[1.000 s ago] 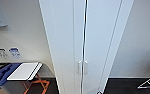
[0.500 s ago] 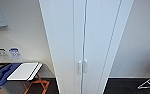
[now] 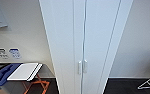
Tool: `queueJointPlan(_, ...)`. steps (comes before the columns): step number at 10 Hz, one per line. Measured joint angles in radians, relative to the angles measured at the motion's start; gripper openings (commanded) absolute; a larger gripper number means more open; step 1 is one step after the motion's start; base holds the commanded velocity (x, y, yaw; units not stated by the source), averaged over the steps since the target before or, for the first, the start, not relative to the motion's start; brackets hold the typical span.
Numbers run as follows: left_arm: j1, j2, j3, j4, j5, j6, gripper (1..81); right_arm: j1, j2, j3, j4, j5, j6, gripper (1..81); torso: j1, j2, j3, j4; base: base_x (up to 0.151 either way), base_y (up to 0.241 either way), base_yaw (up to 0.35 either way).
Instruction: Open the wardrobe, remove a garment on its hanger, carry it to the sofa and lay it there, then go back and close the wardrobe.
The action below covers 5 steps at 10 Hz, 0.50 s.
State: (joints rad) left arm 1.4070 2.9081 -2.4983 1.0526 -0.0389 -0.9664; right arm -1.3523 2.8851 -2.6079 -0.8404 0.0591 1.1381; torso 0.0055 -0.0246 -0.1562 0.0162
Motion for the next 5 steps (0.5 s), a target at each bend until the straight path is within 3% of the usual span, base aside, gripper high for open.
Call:
queueJointPlan(2,0.072,0.015,-0.024,0.018,-0.026,0.000,81.1,-0.076,0.047,-0.049,-0.022,0.004,-0.005,81.1,-0.001,-0.001,0.001,0.000,0.000,0.000,0.000)
queueJointPlan(5,0.107,0.101,-0.143,0.022,-0.040,-0.001,81.1,-0.197,0.124,-0.101,-0.071,0.011,-0.073,81.1,-0.002,-0.002,0.002,0.000,0.000,0.000,0.000)
